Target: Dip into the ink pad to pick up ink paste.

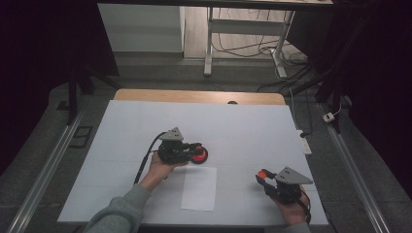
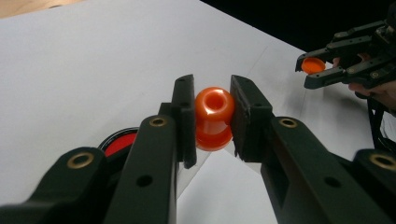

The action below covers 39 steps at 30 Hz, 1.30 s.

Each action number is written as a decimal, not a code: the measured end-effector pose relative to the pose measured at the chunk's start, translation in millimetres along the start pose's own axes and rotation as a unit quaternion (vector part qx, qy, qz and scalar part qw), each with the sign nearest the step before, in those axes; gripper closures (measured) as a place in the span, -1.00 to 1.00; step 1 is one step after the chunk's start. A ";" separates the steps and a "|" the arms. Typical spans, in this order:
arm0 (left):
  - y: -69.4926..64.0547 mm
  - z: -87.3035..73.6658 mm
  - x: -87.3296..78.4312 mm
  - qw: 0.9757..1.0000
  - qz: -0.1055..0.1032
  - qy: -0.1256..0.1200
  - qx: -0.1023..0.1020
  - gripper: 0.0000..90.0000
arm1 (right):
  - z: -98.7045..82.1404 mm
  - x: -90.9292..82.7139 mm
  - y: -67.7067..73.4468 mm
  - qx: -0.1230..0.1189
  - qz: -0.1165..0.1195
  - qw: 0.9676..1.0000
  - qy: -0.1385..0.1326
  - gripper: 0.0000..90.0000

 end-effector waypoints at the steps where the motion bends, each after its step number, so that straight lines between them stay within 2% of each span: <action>1: -0.3 -0.3 0.1 1.000 0.000 0.000 0.000 0.61 | 0.0 0.0 -0.2 0.000 0.000 1.000 0.000 0.41; 17: -22.5 -1.3 5.9 1.000 -0.024 0.005 0.011 0.61 | 2.3 1.2 1.3 -0.002 0.001 1.000 -0.003 0.41; 29: -29.3 -4.0 8.6 0.999 -0.030 0.012 0.022 0.61 | 2.6 1.3 1.1 -0.001 0.002 1.000 -0.004 0.41; 39: -32.9 -6.1 10.5 0.999 -0.034 0.016 0.021 0.61 | 2.8 1.3 1.0 -0.001 0.002 1.000 -0.005 0.41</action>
Point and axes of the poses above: each handheld gripper's, and its own axes: x roughly forward along the jaws, z roughly out of its top, y roughly to its left, the point moved 9 cm from there along x, roughly forward along the jaws, and after that the axes turned 10 degrees about z, right-handed, at the moved point
